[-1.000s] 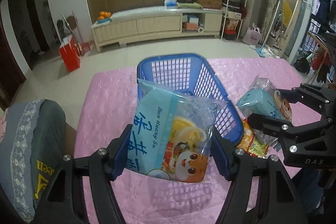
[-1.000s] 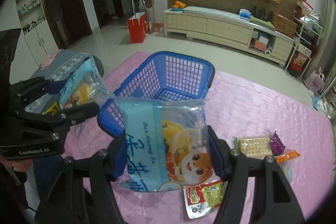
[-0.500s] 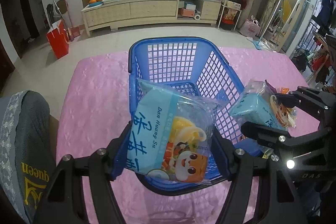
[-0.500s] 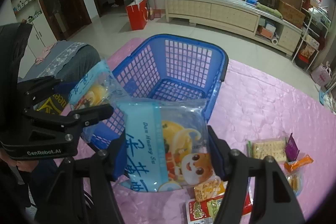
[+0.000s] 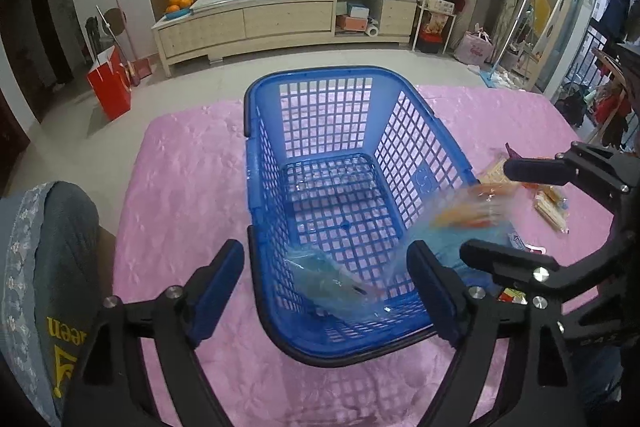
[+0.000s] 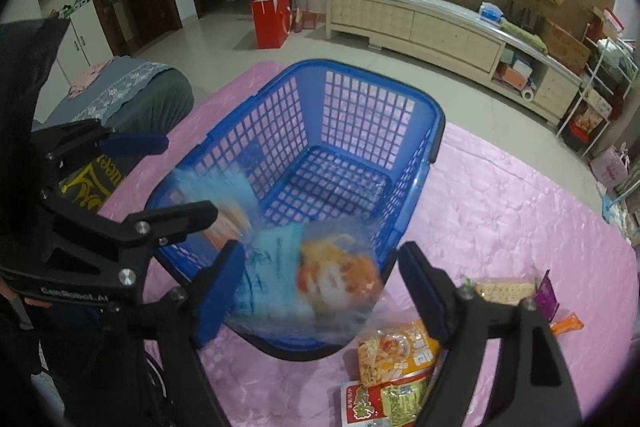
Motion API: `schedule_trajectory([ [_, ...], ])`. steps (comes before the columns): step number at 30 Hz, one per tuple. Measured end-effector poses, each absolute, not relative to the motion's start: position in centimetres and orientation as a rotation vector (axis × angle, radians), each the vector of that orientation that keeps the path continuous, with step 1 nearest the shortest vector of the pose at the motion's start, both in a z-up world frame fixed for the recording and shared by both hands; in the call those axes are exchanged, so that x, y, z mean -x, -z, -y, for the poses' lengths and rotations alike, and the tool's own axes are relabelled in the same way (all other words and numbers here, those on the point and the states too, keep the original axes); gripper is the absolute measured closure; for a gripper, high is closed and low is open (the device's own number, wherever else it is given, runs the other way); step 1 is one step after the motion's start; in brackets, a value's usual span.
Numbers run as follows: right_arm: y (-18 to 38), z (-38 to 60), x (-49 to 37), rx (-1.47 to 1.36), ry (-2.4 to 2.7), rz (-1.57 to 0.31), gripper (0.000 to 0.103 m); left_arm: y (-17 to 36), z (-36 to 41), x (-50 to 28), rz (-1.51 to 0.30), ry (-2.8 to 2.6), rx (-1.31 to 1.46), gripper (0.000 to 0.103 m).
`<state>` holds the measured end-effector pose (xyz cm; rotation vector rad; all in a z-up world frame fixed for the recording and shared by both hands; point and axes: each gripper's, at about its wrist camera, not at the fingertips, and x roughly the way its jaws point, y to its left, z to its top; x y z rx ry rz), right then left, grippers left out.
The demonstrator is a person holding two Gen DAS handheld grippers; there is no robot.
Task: Organize snacks
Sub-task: 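Open both grippers to drop the biscuit bags into the basket, then move both tools back over the remaining snacks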
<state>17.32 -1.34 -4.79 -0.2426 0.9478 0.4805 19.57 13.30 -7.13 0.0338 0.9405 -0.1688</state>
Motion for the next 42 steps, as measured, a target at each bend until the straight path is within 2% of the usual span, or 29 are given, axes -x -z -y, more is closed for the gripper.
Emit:
schedule_trajectory([
  [10, 3.7, 4.2, -16.5, 0.169, -0.439, -0.947, 0.016, 5.6, -12.8, -17.4, -0.914, 0.172, -0.012, 0.021],
  [25, -0.6, 11.1, -11.5, 0.106, -0.353, -0.851, 0.016, 2.1, -5.2, -12.7, -0.831, 0.250, -0.088, 0.021],
  [42, 1.9, 22.1, -8.5, 0.005, -0.198, -0.894, 0.016, 5.0, 4.3, -13.1, -0.877, 0.317, -0.101, 0.021],
])
